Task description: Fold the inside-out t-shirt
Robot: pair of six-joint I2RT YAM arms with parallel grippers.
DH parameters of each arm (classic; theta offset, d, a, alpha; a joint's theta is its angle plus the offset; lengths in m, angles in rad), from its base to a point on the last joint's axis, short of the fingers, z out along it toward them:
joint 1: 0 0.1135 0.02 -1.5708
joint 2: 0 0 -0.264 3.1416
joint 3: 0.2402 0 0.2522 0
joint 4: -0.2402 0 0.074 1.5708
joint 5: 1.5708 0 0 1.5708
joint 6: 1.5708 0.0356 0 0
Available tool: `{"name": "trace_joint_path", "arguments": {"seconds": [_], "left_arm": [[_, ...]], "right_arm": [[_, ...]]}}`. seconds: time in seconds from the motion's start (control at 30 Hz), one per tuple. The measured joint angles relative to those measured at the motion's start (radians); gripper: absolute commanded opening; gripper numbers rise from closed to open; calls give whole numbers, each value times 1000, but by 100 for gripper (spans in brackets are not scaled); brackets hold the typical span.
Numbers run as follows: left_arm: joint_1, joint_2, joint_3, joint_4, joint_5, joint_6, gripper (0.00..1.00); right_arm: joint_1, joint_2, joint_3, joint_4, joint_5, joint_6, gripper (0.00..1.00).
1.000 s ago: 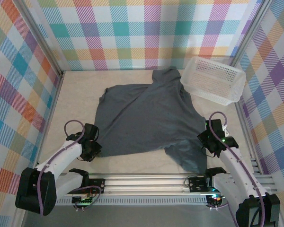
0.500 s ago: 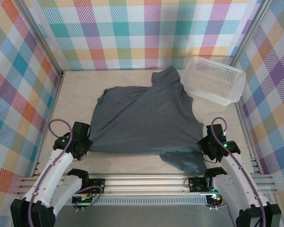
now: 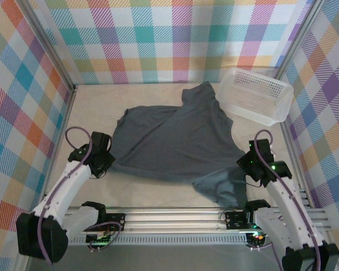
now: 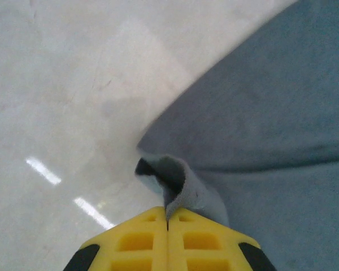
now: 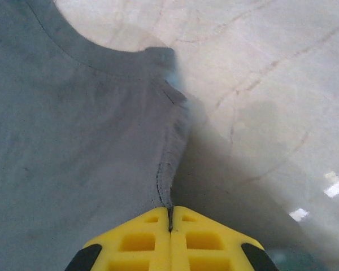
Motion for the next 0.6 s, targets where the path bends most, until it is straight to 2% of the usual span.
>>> {"name": "trace_joint_path", "arguments": {"seconds": [0.23, 0.6], "left_arm": [[42, 134, 39, 93, -14, 36, 0], [68, 178, 39, 211, 16, 72, 0]], "right_arm": [[0, 190, 10, 140, 46, -8, 0], [-5, 308, 108, 224, 68, -38, 0]]}}
